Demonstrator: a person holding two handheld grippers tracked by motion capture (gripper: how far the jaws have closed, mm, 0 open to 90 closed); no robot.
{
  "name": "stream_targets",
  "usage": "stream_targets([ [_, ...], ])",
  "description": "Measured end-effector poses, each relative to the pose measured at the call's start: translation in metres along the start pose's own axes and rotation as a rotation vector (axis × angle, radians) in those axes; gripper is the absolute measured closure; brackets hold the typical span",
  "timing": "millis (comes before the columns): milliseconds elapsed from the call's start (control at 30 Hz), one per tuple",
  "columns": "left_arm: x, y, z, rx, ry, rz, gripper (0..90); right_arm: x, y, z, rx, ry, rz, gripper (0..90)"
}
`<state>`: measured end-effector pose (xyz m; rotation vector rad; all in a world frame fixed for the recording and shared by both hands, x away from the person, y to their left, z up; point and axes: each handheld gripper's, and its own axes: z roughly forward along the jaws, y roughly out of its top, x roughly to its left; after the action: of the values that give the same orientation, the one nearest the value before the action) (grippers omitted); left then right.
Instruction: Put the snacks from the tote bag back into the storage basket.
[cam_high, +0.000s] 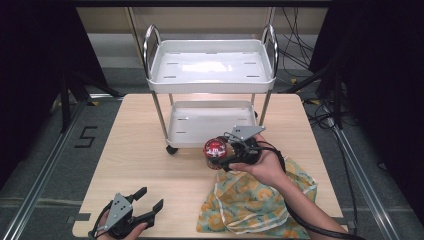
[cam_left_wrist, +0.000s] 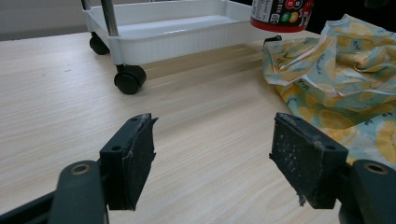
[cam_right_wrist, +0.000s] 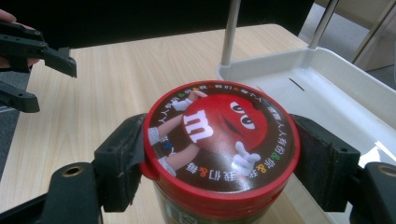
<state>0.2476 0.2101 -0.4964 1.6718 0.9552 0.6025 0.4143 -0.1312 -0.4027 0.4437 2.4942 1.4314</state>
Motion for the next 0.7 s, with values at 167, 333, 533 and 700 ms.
stream_targets([
  [167, -0.0004, 0.0000, 0.0001, 0.005, 0.005, -0.002, 29.2, -0.0015, -0.0001, 0.0032, -0.005, -0.009, -0.003, 26.2],
  [333, -0.0009, 0.0000, 0.0003, 0.008, -0.003, -0.005, 29.2, -0.0037, 0.0003, 0.0044, 0.008, -0.003, -0.007, 26.2],
  [533, -0.0009, -0.0001, -0.0004, 0.010, 0.003, -0.009, 29.2, -0.0051, 0.0034, 0.0070, -0.003, -0.009, -0.012, 26.2],
  [700, -0.0004, -0.0002, 0.0002, 0.003, -0.009, -0.004, 29.2, -0.0042, 0.0065, 0.0087, 0.005, -0.009, 0.015, 26.2],
])
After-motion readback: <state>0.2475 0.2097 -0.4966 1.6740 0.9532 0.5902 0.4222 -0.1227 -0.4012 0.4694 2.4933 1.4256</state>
